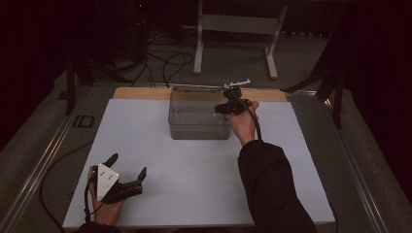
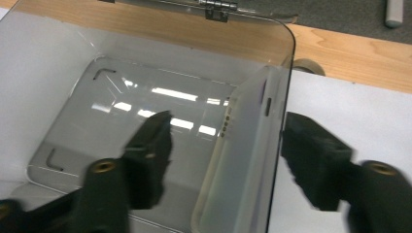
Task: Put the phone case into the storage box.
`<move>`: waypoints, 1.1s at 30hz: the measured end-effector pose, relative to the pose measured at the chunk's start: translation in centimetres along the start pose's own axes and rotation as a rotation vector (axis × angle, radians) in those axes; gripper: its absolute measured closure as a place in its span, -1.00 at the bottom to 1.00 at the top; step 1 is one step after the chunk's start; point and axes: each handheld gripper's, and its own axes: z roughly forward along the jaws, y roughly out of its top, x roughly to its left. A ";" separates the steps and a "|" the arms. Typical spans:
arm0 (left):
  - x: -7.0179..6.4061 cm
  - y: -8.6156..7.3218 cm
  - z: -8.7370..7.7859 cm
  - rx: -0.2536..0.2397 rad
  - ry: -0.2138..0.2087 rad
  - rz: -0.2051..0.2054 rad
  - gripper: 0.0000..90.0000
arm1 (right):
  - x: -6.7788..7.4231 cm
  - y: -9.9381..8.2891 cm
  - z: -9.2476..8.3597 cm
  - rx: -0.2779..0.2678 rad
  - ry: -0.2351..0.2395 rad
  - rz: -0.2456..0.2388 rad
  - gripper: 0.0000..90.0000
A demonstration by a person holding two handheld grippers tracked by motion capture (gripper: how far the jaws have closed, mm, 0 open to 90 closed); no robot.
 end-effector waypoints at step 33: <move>-0.1 -0.1 0.3 0.023 0.002 0.011 -0.98 | -1.2 -2.8 -3.2 -0.110 0.079 -0.027 -0.78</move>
